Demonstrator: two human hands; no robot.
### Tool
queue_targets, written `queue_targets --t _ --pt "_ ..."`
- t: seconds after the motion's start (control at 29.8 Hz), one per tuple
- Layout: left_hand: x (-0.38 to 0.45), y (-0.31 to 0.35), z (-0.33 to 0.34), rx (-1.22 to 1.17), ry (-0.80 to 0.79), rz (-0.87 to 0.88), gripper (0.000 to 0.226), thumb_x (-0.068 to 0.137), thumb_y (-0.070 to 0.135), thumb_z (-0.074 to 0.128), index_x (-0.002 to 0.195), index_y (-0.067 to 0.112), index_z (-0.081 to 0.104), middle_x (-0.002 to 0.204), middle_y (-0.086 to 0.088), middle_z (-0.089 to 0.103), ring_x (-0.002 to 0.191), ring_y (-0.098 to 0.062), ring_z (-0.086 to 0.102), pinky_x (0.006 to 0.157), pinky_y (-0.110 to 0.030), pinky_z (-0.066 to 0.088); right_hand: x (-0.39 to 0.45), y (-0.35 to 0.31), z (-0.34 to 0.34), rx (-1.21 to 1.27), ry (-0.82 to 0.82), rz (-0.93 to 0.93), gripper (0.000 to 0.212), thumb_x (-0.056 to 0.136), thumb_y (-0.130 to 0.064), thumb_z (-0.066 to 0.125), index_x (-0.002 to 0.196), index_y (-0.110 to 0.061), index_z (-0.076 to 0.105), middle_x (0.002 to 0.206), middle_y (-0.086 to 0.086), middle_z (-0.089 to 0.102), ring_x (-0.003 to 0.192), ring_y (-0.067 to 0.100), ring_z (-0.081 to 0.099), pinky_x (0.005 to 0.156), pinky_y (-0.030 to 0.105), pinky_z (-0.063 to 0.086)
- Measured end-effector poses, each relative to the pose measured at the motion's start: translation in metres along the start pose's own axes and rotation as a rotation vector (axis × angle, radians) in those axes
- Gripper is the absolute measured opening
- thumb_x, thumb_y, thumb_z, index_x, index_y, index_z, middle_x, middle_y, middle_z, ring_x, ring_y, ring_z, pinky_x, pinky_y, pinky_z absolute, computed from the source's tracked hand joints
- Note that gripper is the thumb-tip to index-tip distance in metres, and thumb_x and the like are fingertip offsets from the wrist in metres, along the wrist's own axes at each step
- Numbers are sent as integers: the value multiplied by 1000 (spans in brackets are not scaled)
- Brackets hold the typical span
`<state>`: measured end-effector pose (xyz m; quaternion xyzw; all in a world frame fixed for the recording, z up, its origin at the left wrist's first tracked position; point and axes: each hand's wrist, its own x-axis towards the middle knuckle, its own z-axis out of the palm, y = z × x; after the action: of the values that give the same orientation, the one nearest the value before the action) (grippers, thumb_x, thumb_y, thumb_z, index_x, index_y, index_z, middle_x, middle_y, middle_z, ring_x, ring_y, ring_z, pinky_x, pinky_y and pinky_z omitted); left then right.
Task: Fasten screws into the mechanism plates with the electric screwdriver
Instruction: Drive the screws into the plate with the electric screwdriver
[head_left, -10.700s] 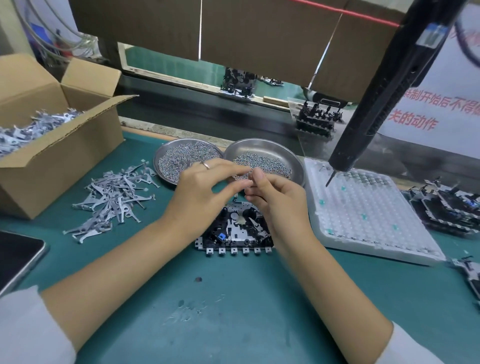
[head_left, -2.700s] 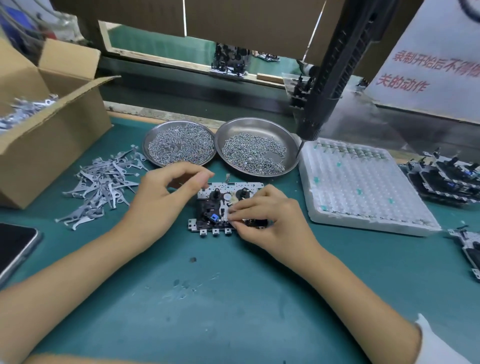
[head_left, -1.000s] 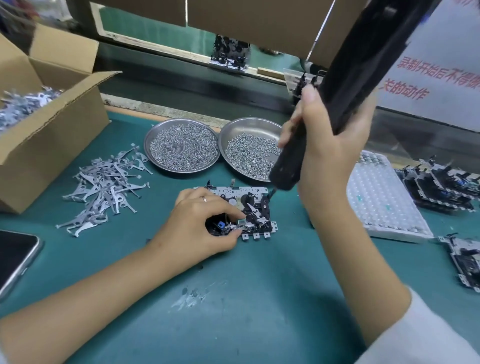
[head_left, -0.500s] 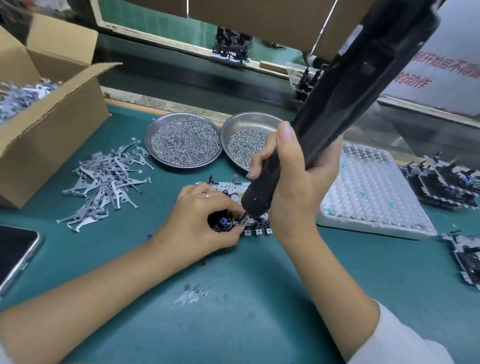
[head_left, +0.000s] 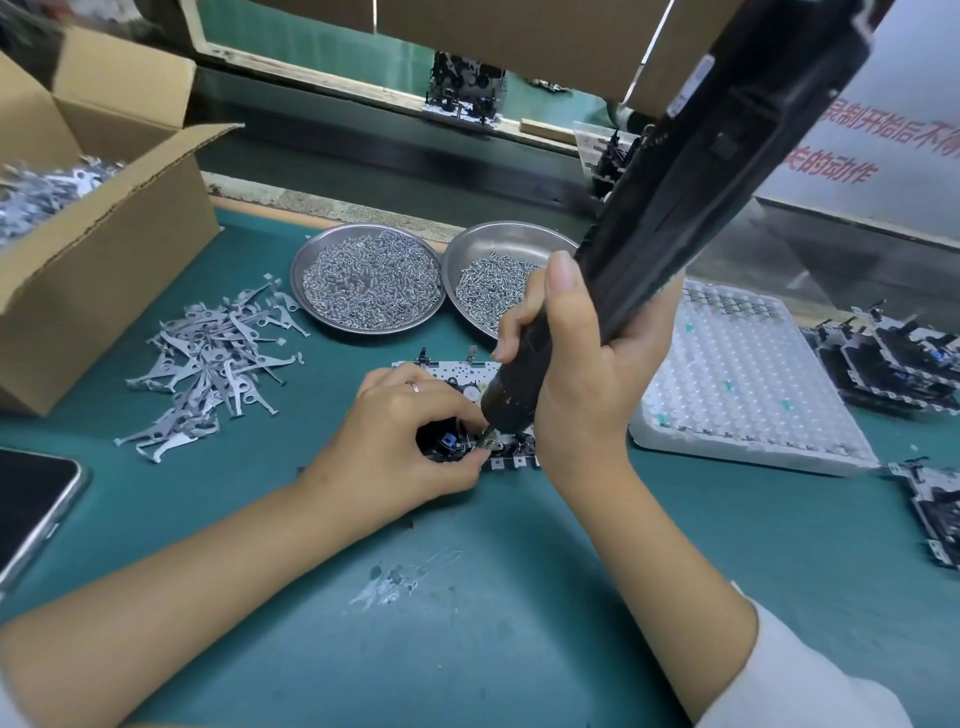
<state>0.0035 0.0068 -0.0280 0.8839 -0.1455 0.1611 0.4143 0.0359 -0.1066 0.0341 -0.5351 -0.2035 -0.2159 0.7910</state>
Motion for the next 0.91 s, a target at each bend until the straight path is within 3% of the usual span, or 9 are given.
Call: queue_targets --t 0.27,0.4,0.5,0.7,0.84,0.91 --pt "0 -1 2 5 12 14 17 61 27 74 76 19 73 74 27 54 83 -6 48 85 -26 34 -1 1 -1 -11 -10 -4 21 83 -16 56 91 -14 38 64 11 46 38 21 43 43 24 39" --pt "0 -3 2 -27 9 6 19 62 27 74 81 31 71 77 20 62 85 -4 49 88 -28 36 5 -4 -6 23 24 -20 23 82 -17 59 92 -13 38 63 10 46 37 21 45 43 25 39" --pt "-1 -5 1 -27 0 -1 21 64 28 74 85 28 75 80 18 66 87 -3 49 91 -29 35 10 -3 -12 13 50 -60 23 83 -17 58 95 -13 39 62 10 45 37 22 46 44 24 40" --pt "-1 -4 1 8 3 15 21 64 30 74 85 27 75 79 16 68 86 -6 51 89 -32 36 9 8 -15 -59 -23 35 22 83 -21 58 93 -18 38 57 0 47 37 18 46 43 22 39" --pt "-2 -4 0 24 -4 7 23 65 32 73 88 28 75 83 14 69 88 -9 55 92 -35 37 8 8 -18 -93 -40 22 27 85 -23 58 105 -19 41 60 -2 51 44 18 50 48 26 44" --pt "-2 -4 0 25 -13 26 28 66 34 74 93 27 74 86 15 69 89 -6 55 93 -37 37 3 8 -23 -129 -35 45 44 85 -29 58 121 -14 38 77 0 56 63 19 56 62 32 48"
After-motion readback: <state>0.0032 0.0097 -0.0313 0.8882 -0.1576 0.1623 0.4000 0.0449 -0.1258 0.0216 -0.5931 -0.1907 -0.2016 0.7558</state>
